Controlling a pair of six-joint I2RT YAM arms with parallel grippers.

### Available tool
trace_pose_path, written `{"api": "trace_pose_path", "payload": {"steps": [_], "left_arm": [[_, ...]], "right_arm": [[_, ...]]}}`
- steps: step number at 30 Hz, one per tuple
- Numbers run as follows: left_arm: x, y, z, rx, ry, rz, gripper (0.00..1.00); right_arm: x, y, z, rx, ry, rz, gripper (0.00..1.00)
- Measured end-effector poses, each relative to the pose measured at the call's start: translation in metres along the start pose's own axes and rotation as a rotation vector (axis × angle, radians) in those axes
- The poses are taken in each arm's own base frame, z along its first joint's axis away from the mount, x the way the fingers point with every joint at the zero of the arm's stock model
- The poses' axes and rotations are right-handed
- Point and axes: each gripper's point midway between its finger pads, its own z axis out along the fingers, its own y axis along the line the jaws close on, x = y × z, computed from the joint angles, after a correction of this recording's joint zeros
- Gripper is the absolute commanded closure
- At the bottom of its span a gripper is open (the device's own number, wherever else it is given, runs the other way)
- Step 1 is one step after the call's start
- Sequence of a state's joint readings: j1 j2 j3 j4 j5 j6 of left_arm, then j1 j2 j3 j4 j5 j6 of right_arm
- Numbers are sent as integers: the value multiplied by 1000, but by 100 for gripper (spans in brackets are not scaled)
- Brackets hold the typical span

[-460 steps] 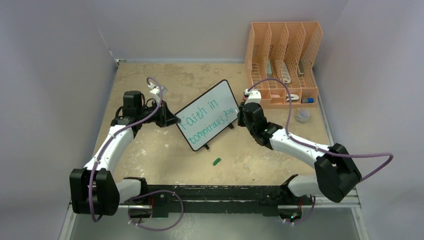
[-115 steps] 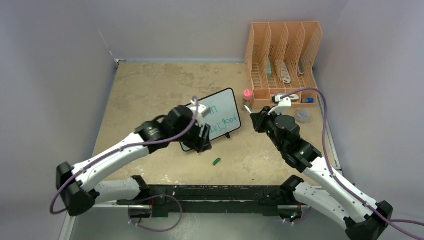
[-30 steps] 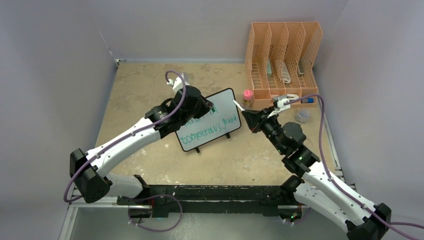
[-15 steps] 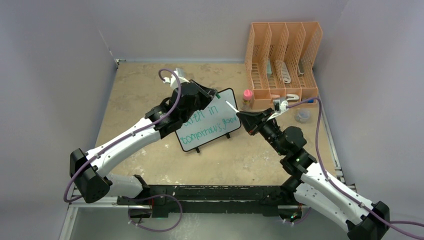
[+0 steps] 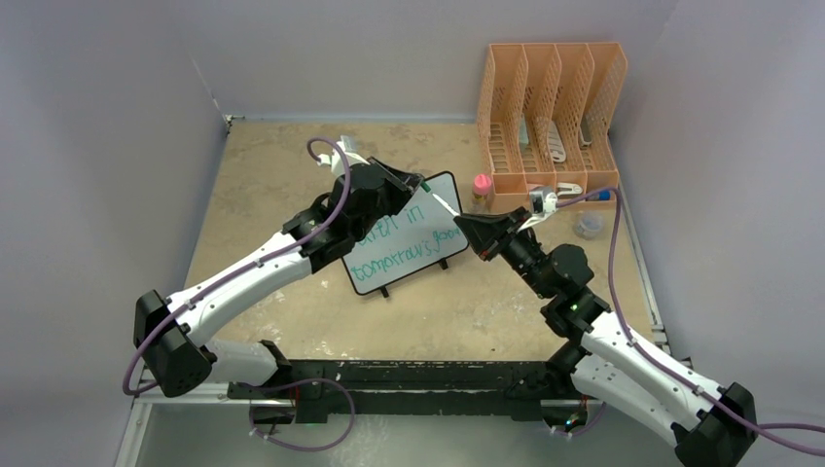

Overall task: Write a sentence on the whiteboard
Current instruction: Insert the whiteboard marker without the cap into the pen cap.

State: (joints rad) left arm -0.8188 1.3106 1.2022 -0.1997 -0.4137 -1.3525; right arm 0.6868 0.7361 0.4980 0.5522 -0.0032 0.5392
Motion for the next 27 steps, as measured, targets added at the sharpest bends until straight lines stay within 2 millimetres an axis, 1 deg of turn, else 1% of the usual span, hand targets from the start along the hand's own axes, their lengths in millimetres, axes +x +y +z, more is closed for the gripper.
{"api": "trace_pose_path", "payload": {"steps": [4,13,27], "left_arm": [[2,0,-1,4,9,-5,100],[1,-6,-5,30,18,-35,100],[1,-6,-6,35,34,-40,100]], "right_arm": [[1,0,1,0,0,4,100],[4,-2,3,6,9,7,100],[4,-4,3,15,7,12,100]]}}
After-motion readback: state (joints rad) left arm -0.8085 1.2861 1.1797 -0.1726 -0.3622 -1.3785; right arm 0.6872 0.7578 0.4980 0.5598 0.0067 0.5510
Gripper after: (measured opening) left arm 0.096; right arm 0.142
